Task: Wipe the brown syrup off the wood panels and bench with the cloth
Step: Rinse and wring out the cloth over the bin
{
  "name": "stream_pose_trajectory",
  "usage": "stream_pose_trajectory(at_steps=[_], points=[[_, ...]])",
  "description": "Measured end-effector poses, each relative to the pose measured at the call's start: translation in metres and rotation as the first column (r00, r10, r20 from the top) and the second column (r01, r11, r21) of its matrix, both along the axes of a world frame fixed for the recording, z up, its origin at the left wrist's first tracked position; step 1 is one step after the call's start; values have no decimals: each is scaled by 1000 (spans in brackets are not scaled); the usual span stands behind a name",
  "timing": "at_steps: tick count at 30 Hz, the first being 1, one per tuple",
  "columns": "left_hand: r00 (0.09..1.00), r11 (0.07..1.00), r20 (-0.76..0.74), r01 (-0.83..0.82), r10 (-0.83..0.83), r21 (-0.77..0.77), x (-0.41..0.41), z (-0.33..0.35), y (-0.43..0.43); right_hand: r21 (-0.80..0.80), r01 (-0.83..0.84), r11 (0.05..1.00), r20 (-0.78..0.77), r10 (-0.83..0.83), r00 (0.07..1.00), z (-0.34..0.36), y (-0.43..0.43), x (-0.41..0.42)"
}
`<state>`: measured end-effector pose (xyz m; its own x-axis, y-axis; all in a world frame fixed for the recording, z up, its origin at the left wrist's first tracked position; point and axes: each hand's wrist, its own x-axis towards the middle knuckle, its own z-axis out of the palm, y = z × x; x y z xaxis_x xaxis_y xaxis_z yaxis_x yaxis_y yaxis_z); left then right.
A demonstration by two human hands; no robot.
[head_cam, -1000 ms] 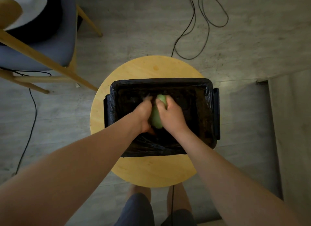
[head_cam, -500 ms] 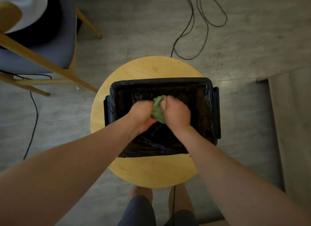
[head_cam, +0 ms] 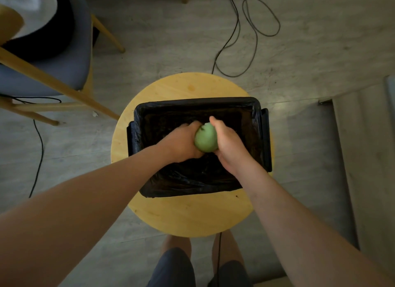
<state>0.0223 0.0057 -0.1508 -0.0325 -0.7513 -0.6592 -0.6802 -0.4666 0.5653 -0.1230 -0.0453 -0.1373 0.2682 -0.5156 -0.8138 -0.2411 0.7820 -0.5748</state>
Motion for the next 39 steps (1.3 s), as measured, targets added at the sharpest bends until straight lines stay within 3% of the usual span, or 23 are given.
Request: stream_pose_trajectory(at_steps=[5, 8, 10, 12, 14, 17, 19, 22, 24, 29, 33, 39], points=[[956, 970, -187, -239, 226, -51, -6, 13, 10, 7, 50, 999, -178, -48, 983, 0, 5, -7], [827, 924, -430, -380, 362, 46, -12, 23, 13, 164, 77, 984, -62, -67, 996, -1, 10, -13], [761, 907, -507, -405, 404, 116, -14, 23, 16, 287, 138, 948, 64, -163, 985, 3, 10, -16], [782, 915, -481, -380, 396, 135, -14, 21, 20, 386, 202, 900, 117, -265, 957, 6, 11, -16], [873, 947, -366, -307, 322, 100, -11, 20, 20, 405, 243, 881, 90, -303, 949, 7, 12, -12], [935, 963, -232, -264, 270, 58, -8, 26, 22, 353, 251, 901, 23, -276, 961, 8, 10, -8], [943, 958, -187, -284, 275, -25, -9, 30, 23, 290, 220, 931, 15, -234, 972, 8, 6, -8], [942, 948, -125, -316, 311, -27, -13, 34, 20, 221, 191, 956, 36, -204, 978, 10, 4, -6], [945, 954, -135, -300, 296, -5, -14, 32, 19, 213, 172, 962, 50, -187, 981, 12, 5, -4], [882, 918, -319, -389, 346, -78, -15, 32, 26, 305, 131, 943, 18, -143, 990, 16, -2, -11], [921, 953, -261, -302, 288, -16, -3, 25, 23, 388, 96, 917, 11, -109, 994, 20, -2, -11], [986, 988, -124, -126, 114, -89, -13, 31, 23, 141, -54, 989, -210, 84, 974, 20, -8, 11]])
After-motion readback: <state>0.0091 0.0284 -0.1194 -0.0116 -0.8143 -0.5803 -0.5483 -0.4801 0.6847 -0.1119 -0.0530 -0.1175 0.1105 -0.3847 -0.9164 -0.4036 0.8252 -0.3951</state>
